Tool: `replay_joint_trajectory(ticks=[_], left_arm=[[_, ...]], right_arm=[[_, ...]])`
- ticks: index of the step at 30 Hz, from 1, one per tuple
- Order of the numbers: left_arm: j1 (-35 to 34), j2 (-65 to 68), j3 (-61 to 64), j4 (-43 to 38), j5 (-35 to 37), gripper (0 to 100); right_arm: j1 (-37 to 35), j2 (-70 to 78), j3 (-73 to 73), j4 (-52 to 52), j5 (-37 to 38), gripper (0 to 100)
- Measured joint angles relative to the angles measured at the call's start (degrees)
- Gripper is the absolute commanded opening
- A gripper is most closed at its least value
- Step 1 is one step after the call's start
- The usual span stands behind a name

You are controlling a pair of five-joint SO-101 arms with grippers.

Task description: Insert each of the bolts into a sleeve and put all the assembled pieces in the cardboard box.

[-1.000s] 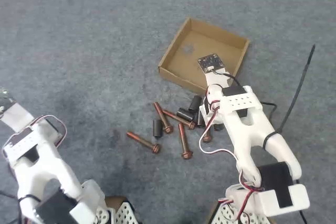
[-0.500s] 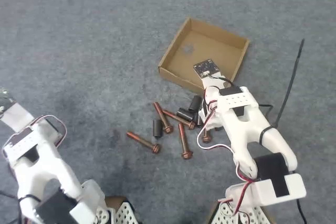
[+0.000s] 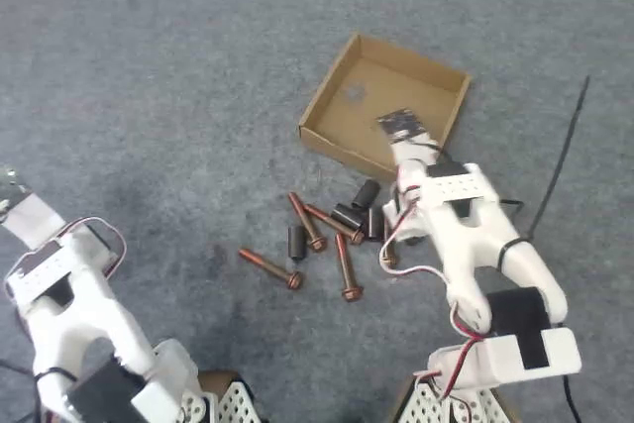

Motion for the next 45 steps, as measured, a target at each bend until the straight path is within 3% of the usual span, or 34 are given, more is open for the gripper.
replay_joint_trajectory(ticks=[6, 11, 17, 23, 32, 45], left_arm=[[11.3, 0.0, -2.6, 3.0, -12.6, 1], [23.1, 0.0, -12.7, 19.9, -23.6, 2], [38.3, 0.0, -22.8, 44.1, -46.6, 2], [49.6, 0.0, -20.6, 49.9, -66.9, 2], [66.9, 0.4, -17.8, 47.5, -68.1, 14], [68.4, 0.4, -6.1, 28.7, -67.4, 14]], right_arm=[[5.5, 0.1, 0.1, -4.8, 0.0, 0.6], [7.6, 0.1, 0.1, -7.0, 0.0, 0.6], [9.4, 0.1, 0.1, -8.4, 0.0, 0.6], [9.1, 0.1, 0.1, -8.4, 0.0, 0.6], [9.2, 0.1, 0.1, -8.4, 0.0, 0.6], [10.9, 0.2, 0.1, -10.1, 0.0, 0.6]])
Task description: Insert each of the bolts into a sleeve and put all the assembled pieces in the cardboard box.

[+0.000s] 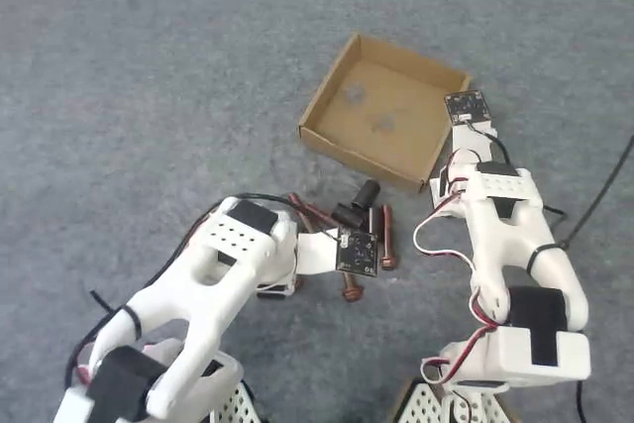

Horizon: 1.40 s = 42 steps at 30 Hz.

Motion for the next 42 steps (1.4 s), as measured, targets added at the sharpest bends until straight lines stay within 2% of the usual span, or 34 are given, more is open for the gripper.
replay_joint_trajectory(ticks=[10, 16, 21, 27, 36, 42], left_arm=[[0.0, 3.4, 1.5, -4.8, 2.8, 14], [0.0, 11.6, -4.7, -1.6, 3.3, 12], [0.4, 18.6, -10.0, -0.3, 9.8, 1], [2.2, 24.4, -15.6, 5.5, 11.2, 1], [2.7, 23.0, -16.3, 9.1, 11.5, 1], [3.5, 12.7, -13.8, 12.1, 21.6, 1]], right_arm=[[0.1, 0.0, 0.0, 0.0, 0.0, 0.6], [0.2, 0.0, 0.0, 0.0, 0.0, 0.6], [0.2, 0.0, 0.0, 0.0, 0.0, 0.6], [0.1, 0.0, 0.0, 0.0, 0.0, 0.6], [0.2, 0.0, 0.1, -0.8, 0.0, 0.6], [0.1, 0.0, 0.1, -0.8, 0.0, 0.6]])
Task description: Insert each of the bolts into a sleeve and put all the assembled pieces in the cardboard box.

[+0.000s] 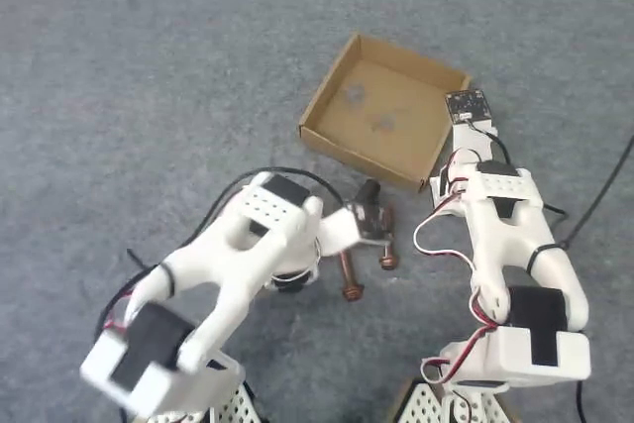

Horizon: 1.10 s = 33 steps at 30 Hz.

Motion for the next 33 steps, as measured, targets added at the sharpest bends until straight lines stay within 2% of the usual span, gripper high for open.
replay_joint_trajectory(ticks=[7, 13, 18, 24, 29, 33], left_arm=[[-1.1, -11.1, 1.8, -1.6, 12.9, 1], [-5.8, -16.0, 6.8, -12.7, 26.1, 1], [-14.3, -20.2, 12.1, -23.5, 35.6, 1], [-26.0, -24.3, 19.8, -37.0, 37.9, 1], [-27.1, -24.8, 22.4, -41.4, 38.1, 1], [-28.9, -24.8, 22.5, -42.4, 38.1, 1]], right_arm=[[-0.1, 0.0, 0.0, 0.0, -2.9, 0.6], [0.0, 0.0, 0.0, 0.0, -3.8, 0.6], [-0.3, 0.0, 0.0, 0.0, -3.8, 0.6], [-1.4, 0.0, 0.0, 0.0, -3.9, 0.6], [-1.2, 0.0, 0.0, -2.7, -5.9, 0.6], [2.7, 0.0, -0.4, -2.8, -6.9, 0.6]])
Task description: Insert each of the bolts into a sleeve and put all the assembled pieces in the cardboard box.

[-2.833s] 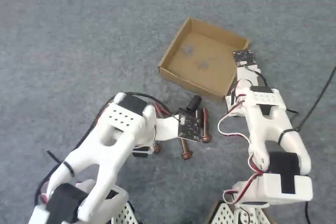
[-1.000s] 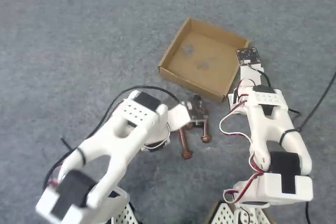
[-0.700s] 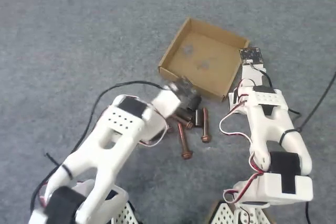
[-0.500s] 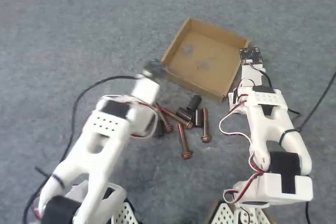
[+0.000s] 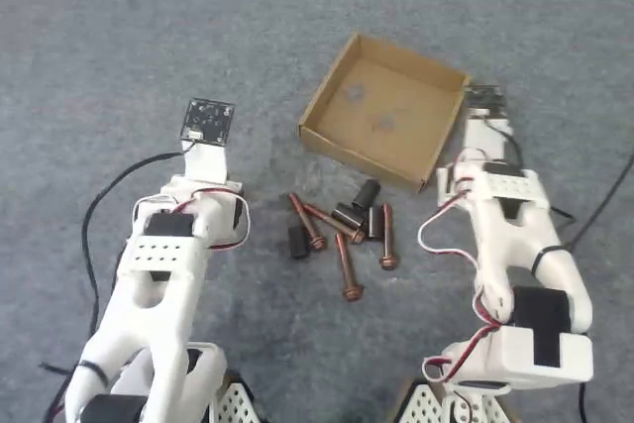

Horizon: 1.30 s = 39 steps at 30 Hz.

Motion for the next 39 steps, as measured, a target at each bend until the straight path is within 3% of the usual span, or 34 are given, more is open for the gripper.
replay_joint_trajectory(ticks=[11, 18, 26, 29, 34, 39], left_arm=[[-1.2, 7.0, 0.7, -8.1, 0.1, 1], [-1.2, 9.6, -0.9, -8.2, 0.1, 1], [-1.2, 9.6, -0.9, -8.2, 0.0, 1], [-1.2, 9.6, -0.9, -8.2, 0.0, 1], [-1.2, 9.8, -0.9, -8.2, 0.0, 1], [-1.1, 9.8, -0.9, -8.2, 0.0, 1]], right_arm=[[4.0, -1.2, -3.7, -6.1, 16.3, 0.6], [3.9, -2.4, -3.7, -27.7, 17.5, 0.6], [-1.0, 3.1, -3.7, -56.4, 17.3, 0.6], [-3.7, 4.5, -3.7, -58.1, 11.0, 0.6], [-6.9, 4.9, -3.7, -55.7, -8.4, 0.6], [-10.3, 4.8, -3.4, -55.3, -12.8, 0.6]])
